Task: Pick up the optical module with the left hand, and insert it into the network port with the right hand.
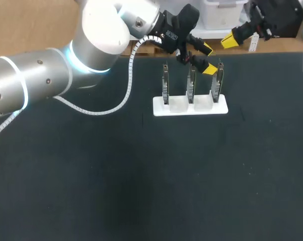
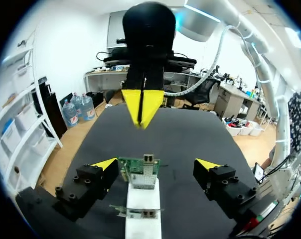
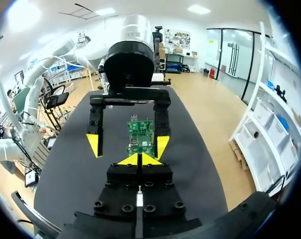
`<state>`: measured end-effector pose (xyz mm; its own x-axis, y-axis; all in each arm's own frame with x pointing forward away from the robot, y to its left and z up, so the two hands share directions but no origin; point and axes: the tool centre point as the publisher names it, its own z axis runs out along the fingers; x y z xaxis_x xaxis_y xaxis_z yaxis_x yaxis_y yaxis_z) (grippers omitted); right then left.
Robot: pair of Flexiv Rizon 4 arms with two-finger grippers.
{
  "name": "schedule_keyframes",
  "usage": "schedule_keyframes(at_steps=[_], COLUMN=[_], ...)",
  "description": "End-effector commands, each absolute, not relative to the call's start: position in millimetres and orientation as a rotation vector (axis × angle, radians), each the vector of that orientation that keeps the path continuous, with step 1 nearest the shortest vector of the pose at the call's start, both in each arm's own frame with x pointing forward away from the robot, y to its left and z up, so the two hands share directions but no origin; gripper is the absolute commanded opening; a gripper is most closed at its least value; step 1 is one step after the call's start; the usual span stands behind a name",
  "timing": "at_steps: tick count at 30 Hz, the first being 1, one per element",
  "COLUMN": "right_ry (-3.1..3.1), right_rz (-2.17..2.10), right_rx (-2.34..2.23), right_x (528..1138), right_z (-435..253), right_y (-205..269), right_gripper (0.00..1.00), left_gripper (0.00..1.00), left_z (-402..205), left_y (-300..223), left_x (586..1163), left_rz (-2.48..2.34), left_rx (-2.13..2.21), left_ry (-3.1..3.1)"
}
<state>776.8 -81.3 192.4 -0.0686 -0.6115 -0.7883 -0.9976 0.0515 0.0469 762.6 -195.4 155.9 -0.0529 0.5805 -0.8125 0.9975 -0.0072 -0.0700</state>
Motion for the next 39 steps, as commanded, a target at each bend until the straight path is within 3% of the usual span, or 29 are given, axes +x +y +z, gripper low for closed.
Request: schedule_keyframes(at_steps=[1, 18, 19, 20, 39], right_ry=[1.737, 1.692, 1.7, 1.7, 1.7], right_rz=[0.79, 0.669, 0.661, 0.661, 0.661], right_rx=[-1.59, -1.57, -1.568, -1.568, -1.568], right_x=[762, 757, 757, 757, 757], right_z=[203, 235, 235, 235, 235], right_y=[-91, -100, -99, -99, -99], right_gripper=[0.0, 0.0, 0.35, 1.0, 1.0], left_gripper=[1.0, 1.0, 1.0, 1.0, 1.0], left_z=[176, 212, 212, 212, 212], left_y=[-187, -132, -130, -129, -129], left_x=[757, 719, 717, 715, 715], left_rz=[-0.791, -0.454, -0.432, -0.413, -0.413], left_rx=[1.664, 1.543, 1.54, 1.534, 1.534], left_ry=[1.747, 1.865, 1.867, 1.881, 1.881])
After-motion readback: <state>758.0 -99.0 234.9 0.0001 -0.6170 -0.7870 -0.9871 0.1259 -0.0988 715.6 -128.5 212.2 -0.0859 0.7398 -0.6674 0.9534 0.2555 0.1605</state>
